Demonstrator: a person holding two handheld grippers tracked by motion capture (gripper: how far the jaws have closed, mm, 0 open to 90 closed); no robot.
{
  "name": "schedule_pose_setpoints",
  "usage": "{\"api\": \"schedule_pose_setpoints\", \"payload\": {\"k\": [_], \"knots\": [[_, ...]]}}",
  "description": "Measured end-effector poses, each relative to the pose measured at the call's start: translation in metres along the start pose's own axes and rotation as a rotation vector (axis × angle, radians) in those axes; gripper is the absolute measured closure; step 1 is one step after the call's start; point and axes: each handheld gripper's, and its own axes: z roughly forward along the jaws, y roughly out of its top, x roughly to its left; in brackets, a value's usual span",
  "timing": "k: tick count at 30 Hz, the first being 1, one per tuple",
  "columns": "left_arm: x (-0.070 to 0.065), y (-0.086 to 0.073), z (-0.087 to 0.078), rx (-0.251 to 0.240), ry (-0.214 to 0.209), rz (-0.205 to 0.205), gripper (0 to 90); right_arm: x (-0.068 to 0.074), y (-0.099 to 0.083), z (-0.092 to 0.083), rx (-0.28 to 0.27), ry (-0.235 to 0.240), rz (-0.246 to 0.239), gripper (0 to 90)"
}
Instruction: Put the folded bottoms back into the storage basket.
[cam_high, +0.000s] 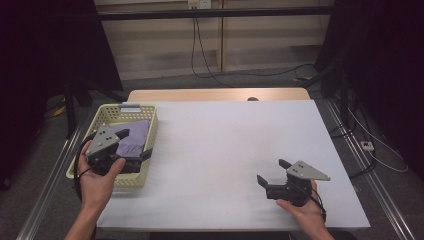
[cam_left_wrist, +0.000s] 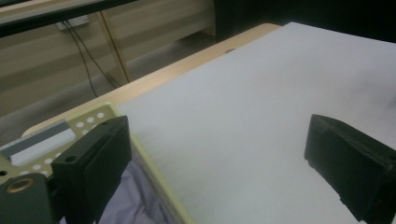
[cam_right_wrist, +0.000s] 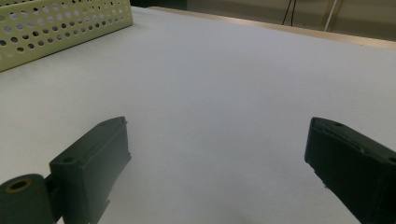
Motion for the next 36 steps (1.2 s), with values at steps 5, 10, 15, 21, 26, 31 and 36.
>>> {"api": "schedule_pose_setpoints", "payload": {"k": [5, 10, 15, 21, 26, 31, 36], "knots": [[-0.007, 0.001, 0.008, 0.004, -0.036, 0.003, 6.4, 0.000, 0.000, 0.000, 0.000, 0.001, -0.001, 6.1], [-0.014, 0.001, 0.017, 0.016, -0.057, -0.002, 6.1, 0.000, 0.000, 0.000, 0.001, 0.001, -0.001, 6.1], [-0.022, 0.000, 0.028, 0.036, -0.105, -0.018, 5.7, 0.000, 0.000, 0.000, 0.002, 0.001, -0.001, 6.1], [-0.032, -0.002, 0.040, 0.050, -0.100, -0.012, 5.4, 0.000, 0.000, 0.000, 0.002, 0.003, -0.006, 6.1], [-0.041, -0.002, 0.049, 0.052, -0.120, 0.005, 5.4, 0.000, 0.000, 0.000, 0.000, 0.003, -0.007, 6.1], [-0.050, -0.006, 0.056, 0.052, -0.136, 0.009, 5.4, 0.000, 0.000, 0.000, 0.001, 0.005, -0.006, 6.1], [-0.059, -0.013, 0.064, 0.066, -0.145, 0.020, 5.4, 0.001, 0.000, -0.001, -0.001, 0.005, -0.006, 6.1]]}}
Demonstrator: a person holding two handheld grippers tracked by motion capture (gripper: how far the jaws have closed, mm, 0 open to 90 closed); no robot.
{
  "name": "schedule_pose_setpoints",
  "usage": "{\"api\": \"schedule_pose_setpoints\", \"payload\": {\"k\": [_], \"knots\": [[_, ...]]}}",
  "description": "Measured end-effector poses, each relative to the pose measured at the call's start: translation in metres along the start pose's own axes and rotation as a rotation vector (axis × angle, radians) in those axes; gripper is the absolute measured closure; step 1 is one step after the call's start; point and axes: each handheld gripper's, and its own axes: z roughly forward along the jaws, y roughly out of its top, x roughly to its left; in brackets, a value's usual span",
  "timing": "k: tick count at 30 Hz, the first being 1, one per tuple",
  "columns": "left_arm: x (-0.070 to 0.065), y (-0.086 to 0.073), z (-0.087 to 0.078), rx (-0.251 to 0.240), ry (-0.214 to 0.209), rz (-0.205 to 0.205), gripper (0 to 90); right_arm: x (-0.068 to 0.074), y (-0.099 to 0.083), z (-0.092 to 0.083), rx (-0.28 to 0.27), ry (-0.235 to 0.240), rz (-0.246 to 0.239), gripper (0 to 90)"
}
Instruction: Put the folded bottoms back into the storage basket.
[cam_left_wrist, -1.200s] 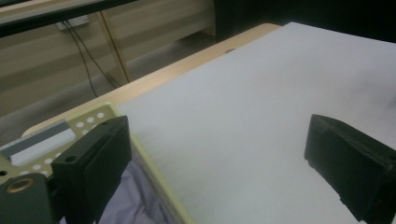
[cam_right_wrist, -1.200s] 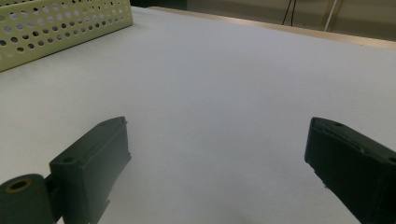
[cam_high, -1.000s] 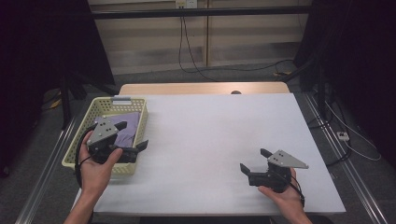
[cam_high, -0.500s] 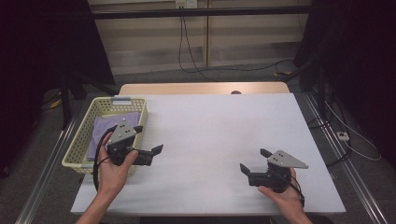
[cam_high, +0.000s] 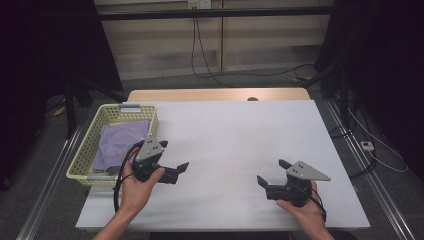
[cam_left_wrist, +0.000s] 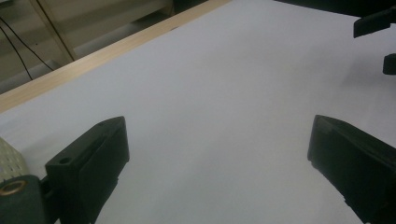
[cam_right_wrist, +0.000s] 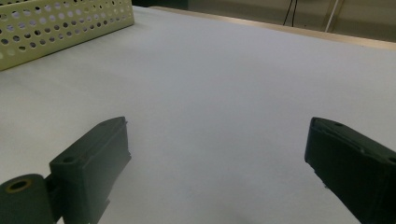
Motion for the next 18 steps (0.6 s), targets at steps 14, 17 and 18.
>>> {"api": "schedule_pose_setpoints", "payload": {"k": [14, 17, 18], "knots": [[-0.003, -0.032, 0.018, -0.008, 0.001, -0.051, 5.5, 0.000, 0.000, 0.000, 0.000, -0.003, -0.001, 6.1], [-0.002, -0.042, 0.020, -0.006, 0.001, -0.066, 5.5, 0.000, 0.000, 0.000, 0.000, -0.006, -0.005, 6.1], [-0.002, -0.045, 0.021, -0.005, 0.000, -0.065, 5.5, 0.001, 0.000, -0.001, 0.000, -0.006, -0.005, 6.1]]}}
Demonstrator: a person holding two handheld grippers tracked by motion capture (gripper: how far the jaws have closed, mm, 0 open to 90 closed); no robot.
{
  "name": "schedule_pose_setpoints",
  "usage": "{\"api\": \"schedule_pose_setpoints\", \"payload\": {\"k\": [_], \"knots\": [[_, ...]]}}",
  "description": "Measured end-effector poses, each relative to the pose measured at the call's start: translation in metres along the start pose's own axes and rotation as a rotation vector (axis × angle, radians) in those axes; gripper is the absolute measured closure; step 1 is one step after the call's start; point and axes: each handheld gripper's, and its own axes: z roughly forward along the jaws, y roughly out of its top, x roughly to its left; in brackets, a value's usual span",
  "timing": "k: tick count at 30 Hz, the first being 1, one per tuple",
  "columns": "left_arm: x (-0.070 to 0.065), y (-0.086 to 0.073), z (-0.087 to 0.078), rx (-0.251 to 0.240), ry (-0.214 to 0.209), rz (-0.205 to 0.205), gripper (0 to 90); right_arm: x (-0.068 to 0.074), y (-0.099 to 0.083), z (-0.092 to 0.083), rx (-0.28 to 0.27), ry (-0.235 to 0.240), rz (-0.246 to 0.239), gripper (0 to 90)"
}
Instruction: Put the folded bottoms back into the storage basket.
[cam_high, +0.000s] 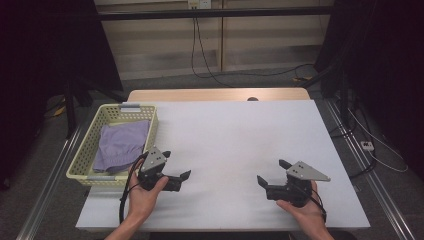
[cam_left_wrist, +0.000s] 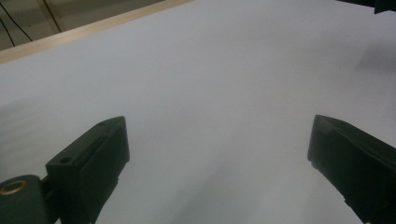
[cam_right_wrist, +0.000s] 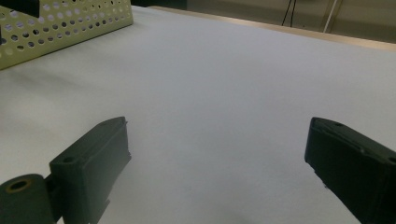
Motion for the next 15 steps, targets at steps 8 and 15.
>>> {"api": "schedule_pose_setpoints", "payload": {"k": [8, 15], "knots": [[-0.012, -0.011, -0.005, -0.015, -0.013, 0.016, 5.2, 0.000, 0.000, -0.001, -0.004, 0.000, 0.004, 6.1], [-0.011, -0.014, 0.001, -0.036, -0.037, -0.021, 5.5, 0.000, 0.000, 0.001, 0.002, -0.001, 0.002, 6.1]]}}
